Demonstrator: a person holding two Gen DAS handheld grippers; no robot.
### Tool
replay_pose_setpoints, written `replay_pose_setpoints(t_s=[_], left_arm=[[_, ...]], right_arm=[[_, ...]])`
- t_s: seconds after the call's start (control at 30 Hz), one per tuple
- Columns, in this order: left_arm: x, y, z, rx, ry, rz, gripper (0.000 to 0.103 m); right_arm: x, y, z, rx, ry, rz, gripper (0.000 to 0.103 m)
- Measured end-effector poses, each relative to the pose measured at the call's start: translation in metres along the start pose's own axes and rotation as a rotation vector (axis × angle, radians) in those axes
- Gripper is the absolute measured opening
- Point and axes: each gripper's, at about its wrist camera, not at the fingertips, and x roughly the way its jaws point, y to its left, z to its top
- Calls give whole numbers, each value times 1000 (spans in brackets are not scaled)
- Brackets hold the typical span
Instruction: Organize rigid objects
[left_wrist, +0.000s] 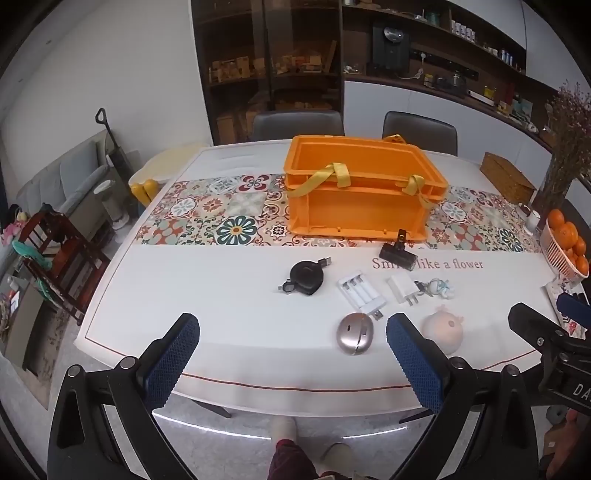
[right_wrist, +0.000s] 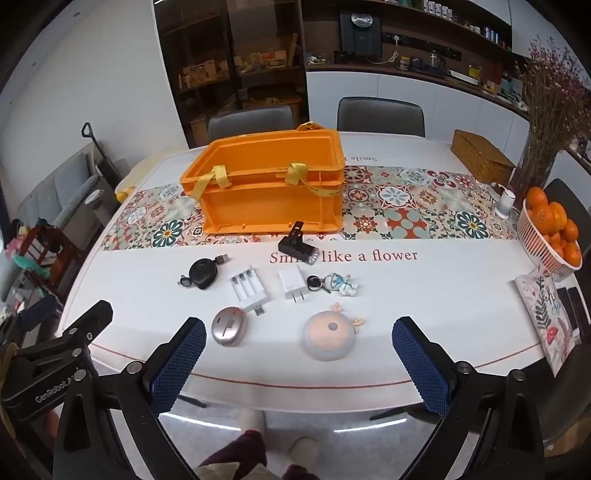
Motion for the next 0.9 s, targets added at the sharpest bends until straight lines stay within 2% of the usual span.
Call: replay_pose_setpoints(t_s=[0.9], left_arm=[[2,-4,0,-4,16,-5,103]], right_arm=[[-1,-7,2,11,8,13,102]])
